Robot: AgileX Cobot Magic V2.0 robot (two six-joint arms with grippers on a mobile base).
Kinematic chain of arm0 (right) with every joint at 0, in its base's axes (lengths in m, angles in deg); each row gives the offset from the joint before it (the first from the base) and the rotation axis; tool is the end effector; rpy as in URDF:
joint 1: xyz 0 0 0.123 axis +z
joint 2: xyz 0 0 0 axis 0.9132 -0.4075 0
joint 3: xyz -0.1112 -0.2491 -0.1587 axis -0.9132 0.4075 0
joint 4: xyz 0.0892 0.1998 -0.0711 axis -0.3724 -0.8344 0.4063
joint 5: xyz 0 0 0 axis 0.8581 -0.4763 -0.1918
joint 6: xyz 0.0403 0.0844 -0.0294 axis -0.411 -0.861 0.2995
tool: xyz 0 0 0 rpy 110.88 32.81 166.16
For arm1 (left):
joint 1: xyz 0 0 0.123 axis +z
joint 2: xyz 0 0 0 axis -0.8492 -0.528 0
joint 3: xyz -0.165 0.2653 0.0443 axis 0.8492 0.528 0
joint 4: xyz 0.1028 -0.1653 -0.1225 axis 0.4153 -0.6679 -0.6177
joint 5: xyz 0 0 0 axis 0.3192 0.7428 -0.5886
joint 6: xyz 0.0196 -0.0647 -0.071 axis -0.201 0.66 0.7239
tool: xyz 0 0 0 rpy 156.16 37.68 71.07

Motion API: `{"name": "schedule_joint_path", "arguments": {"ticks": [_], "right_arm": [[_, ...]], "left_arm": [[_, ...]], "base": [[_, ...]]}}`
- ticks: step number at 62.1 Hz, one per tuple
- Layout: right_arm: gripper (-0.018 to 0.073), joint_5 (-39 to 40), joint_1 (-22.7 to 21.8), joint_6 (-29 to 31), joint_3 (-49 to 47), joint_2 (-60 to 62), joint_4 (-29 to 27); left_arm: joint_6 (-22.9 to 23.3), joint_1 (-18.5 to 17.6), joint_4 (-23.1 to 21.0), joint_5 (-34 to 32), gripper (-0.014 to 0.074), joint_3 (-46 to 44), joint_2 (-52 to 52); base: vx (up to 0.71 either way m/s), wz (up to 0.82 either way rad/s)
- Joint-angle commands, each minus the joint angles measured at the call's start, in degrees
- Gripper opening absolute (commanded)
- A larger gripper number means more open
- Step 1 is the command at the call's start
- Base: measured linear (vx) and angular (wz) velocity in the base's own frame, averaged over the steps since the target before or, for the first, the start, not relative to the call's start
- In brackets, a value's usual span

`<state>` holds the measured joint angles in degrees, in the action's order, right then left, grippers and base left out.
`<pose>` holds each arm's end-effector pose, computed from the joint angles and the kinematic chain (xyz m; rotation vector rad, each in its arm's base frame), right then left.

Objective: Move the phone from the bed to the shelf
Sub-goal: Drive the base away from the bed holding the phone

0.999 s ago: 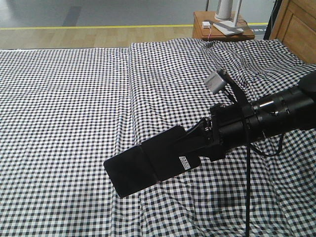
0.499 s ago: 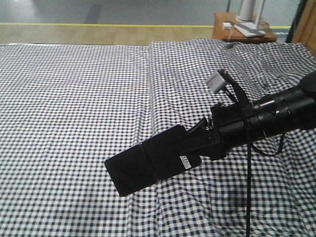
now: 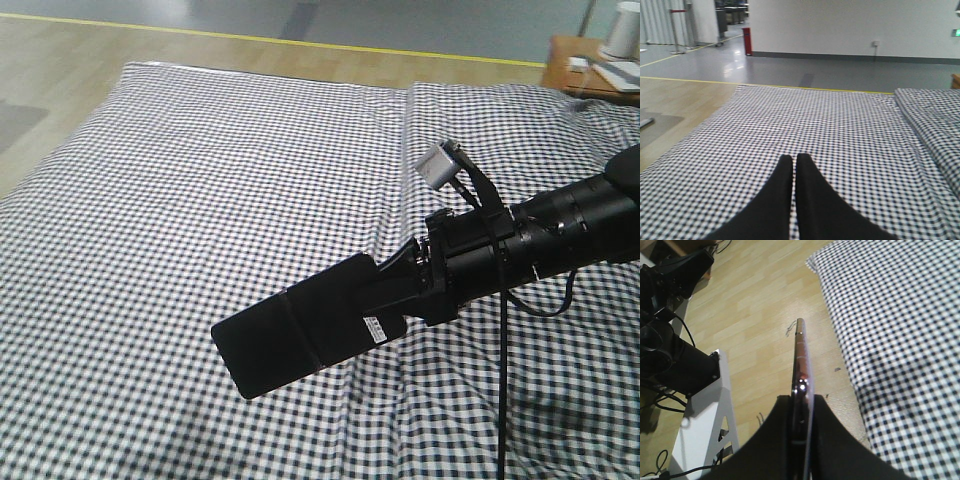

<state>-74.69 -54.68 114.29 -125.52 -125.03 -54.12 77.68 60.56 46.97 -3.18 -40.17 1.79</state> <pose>0.2437 0.1334 0.3200 -1.0634 2.1118 1.2138 0.0104 -0.0001 0.1850 0.0716 1.6884 0.1200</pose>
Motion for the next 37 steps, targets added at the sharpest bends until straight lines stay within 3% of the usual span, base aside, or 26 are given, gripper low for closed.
{"name": "schedule_joint_path", "arguments": {"ticks": [1,37], "right_arm": [[-0.0002,-5.7,0.0,0.1,-1.4,2.3,-4.9],[-0.0002,-5.7,0.0,0.1,-1.4,2.3,-4.9]], "left_arm": [[0.3,-0.2,-0.5,-4.1,0.0001,-1.2,0.8],[0.3,-0.2,-0.5,-4.1,0.0001,-1.2,0.8]], "base": [[-0.11,0.43],[-0.11,0.43]]}}
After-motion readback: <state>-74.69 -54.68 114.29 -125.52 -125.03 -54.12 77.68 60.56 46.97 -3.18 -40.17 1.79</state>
